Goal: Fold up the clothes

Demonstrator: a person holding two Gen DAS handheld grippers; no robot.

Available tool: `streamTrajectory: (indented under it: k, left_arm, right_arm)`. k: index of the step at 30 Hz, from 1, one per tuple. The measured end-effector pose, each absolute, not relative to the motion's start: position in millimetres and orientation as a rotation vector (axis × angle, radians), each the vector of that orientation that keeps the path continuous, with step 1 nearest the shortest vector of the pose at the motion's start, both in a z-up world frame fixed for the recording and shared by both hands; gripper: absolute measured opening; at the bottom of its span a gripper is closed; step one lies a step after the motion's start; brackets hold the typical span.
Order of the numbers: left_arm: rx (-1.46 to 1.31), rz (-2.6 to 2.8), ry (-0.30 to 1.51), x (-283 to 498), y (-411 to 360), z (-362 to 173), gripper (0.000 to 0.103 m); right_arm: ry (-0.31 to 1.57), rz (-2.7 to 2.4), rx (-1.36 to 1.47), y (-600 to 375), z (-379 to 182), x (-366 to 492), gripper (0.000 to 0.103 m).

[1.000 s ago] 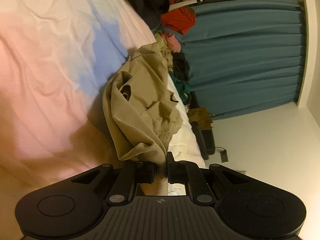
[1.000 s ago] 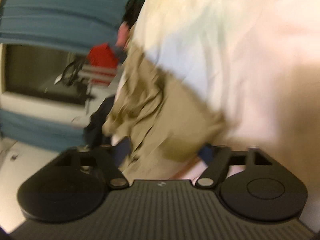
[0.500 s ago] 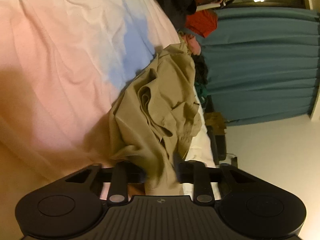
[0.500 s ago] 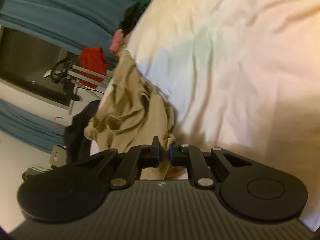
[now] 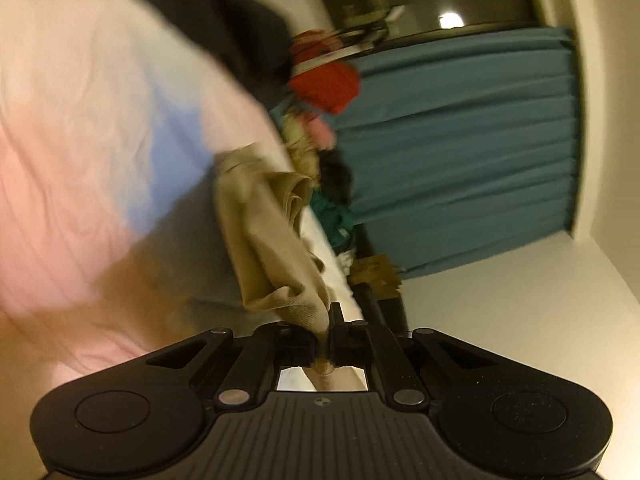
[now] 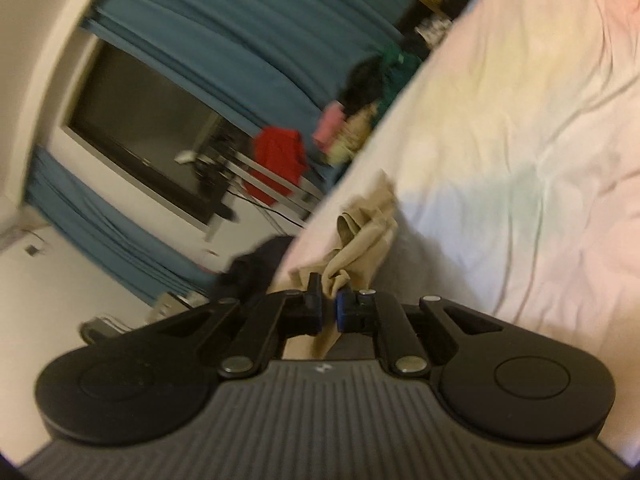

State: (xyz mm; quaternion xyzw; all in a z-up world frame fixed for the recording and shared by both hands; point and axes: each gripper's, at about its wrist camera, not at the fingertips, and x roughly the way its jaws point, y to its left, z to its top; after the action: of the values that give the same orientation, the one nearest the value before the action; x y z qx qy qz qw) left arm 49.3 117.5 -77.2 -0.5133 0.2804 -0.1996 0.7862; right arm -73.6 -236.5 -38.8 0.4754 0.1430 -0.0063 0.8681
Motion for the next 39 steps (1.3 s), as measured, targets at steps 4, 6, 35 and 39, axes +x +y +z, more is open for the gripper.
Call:
streamTrajectory:
  k: [4,6,35,39]
  left_arm:
    - [-1.065,-0.430,0.609,1,121,-56,0.005]
    - [-1.064,-0.410,0.632,-33,124,-58,0.005]
    - [-0.924,-0.042,0.923,114,97,-94,0.007]
    - [-0.862,-0.051,0.920,140,90,-111,0.007]
  right_arm:
    - [0.297,0.027,1.012,-236,-20,-111,0.009]
    - [0.320,0.040,1.016,-234,-18,-139,0.009]
    - [0.620,-0.157,1.012,-234,-86,44,0.010]
    - [0.629,-0.145,0.992,-237,-103,62,0.010]
